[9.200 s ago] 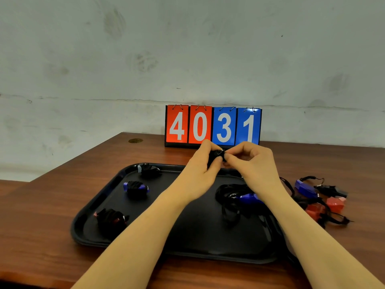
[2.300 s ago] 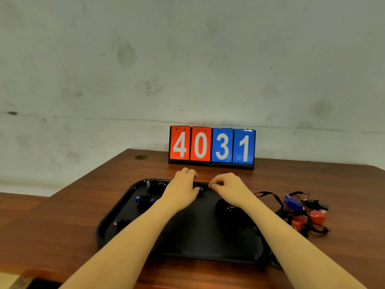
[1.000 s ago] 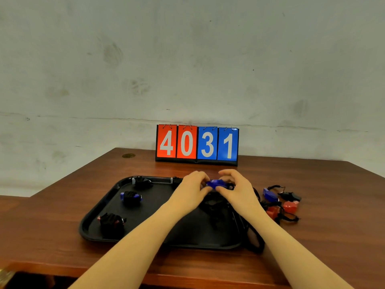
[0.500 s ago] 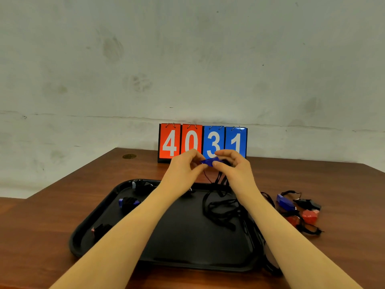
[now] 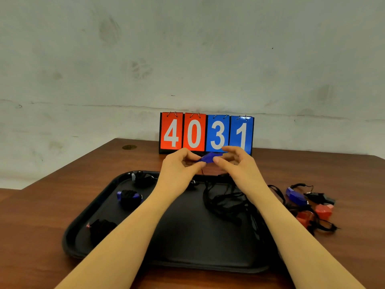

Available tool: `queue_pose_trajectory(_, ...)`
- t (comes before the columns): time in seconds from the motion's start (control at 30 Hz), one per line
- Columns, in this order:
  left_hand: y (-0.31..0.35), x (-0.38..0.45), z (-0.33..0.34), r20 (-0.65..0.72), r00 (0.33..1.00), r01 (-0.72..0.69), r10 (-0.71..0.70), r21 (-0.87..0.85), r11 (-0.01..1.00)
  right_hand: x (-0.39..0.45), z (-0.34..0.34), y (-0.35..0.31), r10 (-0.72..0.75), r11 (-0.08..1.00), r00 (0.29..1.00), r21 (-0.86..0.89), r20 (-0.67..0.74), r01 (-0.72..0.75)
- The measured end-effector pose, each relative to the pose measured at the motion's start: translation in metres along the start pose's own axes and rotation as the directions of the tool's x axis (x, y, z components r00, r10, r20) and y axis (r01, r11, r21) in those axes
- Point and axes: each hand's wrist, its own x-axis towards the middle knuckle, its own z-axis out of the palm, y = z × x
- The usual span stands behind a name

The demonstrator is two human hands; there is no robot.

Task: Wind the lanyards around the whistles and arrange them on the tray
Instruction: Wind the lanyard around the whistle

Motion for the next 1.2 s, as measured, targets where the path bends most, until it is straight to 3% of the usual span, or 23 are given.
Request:
queue_pose_trajectory(0.1, 0.000, 0.000, -0.001, -0.042, 0.998, 0.040, -0.047, -0.143, 0.989, -0.005, 0.001, -0.002, 0.053, 0.997, 0.992, 0.048, 0.112, -0.059)
queue_pose_trajectory(0.23, 0.000, 0.001, -0.003, -0.060, 0.991, 0.092, -0.120, -0.345, 0.934, -0.011, 0.014, 0.003, 0.008, 0.982, 0.958, -0.182, 0.287, 0.046)
queue_pose_trajectory(0.3, 0.000, 0.001, -0.004, -0.053, 0.989, 0.106, -0.136, -0.377, 0.920, -0.012, 0.019, 0.002, -0.026, 0.977, 0.953, -0.193, 0.303, 0.088)
queue_pose_trajectory(0.57, 0.000, 0.001, -0.005, 0.018, 0.994, 0.104, -0.106, -0.392, 0.914, -0.015, 0.016, -0.009, -0.096, 0.986, 0.986, 0.151, 0.136, 0.075)
queue_pose_trajectory(0.73, -0.001, 0.001, -0.002, 0.138, 0.989, 0.097, -0.060, -0.284, 0.954, -0.015, 0.016, -0.010, -0.075, 0.984, 0.997, 0.164, 0.015, 0.072)
queue_pose_trajectory(0.9, -0.002, -0.001, -0.002, 0.173, 0.983, 0.100, -0.058, -0.242, 0.965, -0.015, 0.012, -0.014, -0.131, 0.981, 0.988, 0.135, -0.082, 0.141)
queue_pose_trajectory(1.2, -0.003, 0.000, -0.006, 0.116, 0.991, 0.083, -0.067, -0.143, 0.986, -0.014, 0.006, -0.012, -0.018, 0.960, 0.987, 0.272, -0.159, 0.061)
